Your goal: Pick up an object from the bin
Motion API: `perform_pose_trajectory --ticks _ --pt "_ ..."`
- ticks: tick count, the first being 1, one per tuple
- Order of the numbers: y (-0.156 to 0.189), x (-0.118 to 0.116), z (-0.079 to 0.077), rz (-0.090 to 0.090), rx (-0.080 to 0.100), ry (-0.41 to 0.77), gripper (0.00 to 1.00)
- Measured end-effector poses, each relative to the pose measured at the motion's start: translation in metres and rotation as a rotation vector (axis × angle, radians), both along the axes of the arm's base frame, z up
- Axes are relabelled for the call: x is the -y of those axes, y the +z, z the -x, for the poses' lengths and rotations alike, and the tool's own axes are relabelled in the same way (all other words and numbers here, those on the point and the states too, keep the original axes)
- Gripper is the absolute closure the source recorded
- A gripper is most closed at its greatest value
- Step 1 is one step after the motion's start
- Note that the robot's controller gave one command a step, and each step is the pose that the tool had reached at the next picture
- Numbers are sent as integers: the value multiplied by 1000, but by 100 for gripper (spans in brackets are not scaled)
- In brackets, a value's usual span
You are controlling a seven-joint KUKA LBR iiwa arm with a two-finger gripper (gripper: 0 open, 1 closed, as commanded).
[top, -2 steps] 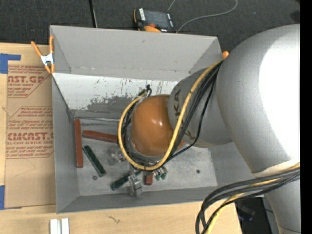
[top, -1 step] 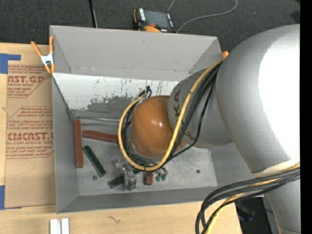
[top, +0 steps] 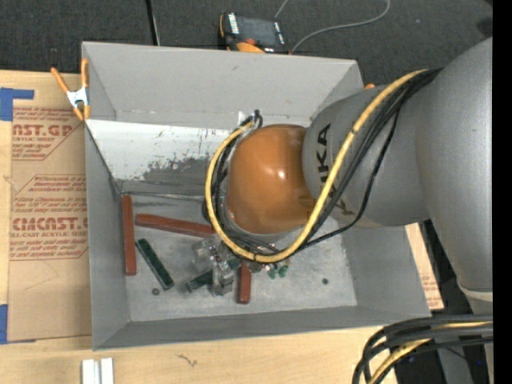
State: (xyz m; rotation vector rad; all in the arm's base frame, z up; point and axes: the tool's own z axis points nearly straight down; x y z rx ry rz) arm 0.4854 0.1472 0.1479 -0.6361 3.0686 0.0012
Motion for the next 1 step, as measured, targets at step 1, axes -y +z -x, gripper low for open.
perform_pose_trajectory --ticks 1 --pt "42 -1 -1 0 -2 0 100"
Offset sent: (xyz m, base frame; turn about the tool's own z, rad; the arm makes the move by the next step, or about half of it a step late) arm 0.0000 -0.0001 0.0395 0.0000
